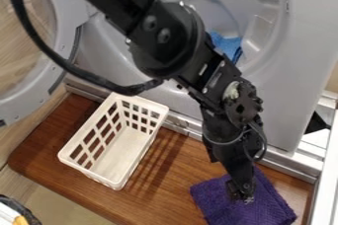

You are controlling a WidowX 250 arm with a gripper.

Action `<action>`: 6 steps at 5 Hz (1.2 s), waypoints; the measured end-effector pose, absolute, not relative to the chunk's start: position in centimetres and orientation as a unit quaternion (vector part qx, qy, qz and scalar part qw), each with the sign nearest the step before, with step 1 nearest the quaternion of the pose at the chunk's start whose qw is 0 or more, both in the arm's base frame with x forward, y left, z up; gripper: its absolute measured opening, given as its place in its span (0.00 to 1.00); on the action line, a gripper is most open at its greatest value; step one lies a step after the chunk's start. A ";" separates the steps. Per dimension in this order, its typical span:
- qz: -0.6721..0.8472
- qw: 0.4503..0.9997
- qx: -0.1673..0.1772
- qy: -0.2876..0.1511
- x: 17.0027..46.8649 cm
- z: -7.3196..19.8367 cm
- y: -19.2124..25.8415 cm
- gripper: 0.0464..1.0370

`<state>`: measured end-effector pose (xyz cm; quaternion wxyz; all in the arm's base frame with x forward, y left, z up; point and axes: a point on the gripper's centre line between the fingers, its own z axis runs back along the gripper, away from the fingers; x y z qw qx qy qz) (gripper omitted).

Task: Puts the blue towel in the object

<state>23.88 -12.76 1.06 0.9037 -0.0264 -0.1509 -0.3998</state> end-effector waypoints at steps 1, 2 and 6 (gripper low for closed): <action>-0.398 0.906 -0.025 -0.142 23.6 0.6 -12.6 0.96; -0.369 0.918 -0.005 -0.147 24.1 1.1 -11.1 0.96; -0.246 0.938 0.034 -0.242 31.9 7.0 -4.5 0.96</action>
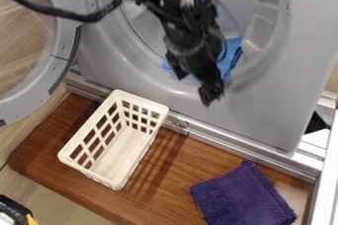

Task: Puts the blue towel in the object

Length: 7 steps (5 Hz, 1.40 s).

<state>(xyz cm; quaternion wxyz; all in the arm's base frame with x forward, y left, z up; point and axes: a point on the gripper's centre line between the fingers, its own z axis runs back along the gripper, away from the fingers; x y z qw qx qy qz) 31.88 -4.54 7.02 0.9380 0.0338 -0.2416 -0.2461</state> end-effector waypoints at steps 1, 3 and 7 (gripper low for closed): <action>-0.223 0.940 0.032 -0.256 33.8 8.3 -3.1 0.96; -0.195 0.955 -0.005 -0.225 37.8 5.4 -0.4 0.96; -0.226 0.950 -0.019 -0.214 38.7 3.7 -0.8 0.41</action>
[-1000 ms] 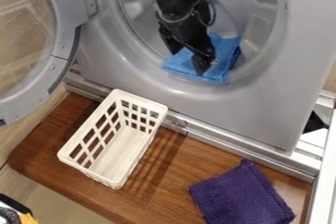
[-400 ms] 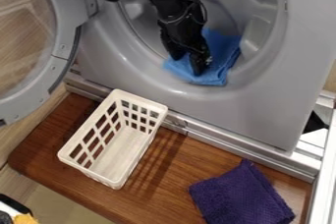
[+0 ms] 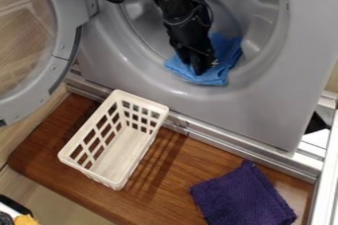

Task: Puts the blue towel in the object

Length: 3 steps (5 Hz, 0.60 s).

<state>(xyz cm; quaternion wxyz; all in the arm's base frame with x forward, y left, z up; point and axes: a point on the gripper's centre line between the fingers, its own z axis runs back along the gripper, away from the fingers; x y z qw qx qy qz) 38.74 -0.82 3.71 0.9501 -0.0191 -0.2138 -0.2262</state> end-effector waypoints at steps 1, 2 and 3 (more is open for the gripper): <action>-0.238 0.948 -0.017 -0.212 38.5 3.7 -1.3 0.19; -0.237 0.948 -0.017 -0.213 38.5 3.7 -1.3 0.05; -0.239 0.947 -0.016 -0.215 38.5 3.9 -1.3 0.01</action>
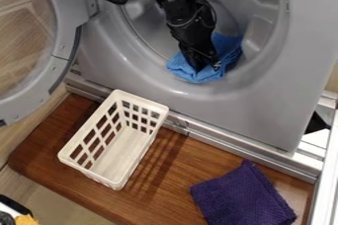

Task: Puts the blue towel in the object

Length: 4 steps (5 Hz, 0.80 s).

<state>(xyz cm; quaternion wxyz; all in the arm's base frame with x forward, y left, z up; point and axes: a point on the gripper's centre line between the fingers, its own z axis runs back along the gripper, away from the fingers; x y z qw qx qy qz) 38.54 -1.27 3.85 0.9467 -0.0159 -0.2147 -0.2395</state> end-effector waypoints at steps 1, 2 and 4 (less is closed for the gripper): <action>-0.244 0.945 -0.020 -0.216 38.4 4.0 -1.5 0.01; -0.251 0.939 -0.018 -0.233 37.6 4.9 -1.6 0.01; -0.260 0.933 -0.019 -0.249 34.2 8.0 -1.4 0.01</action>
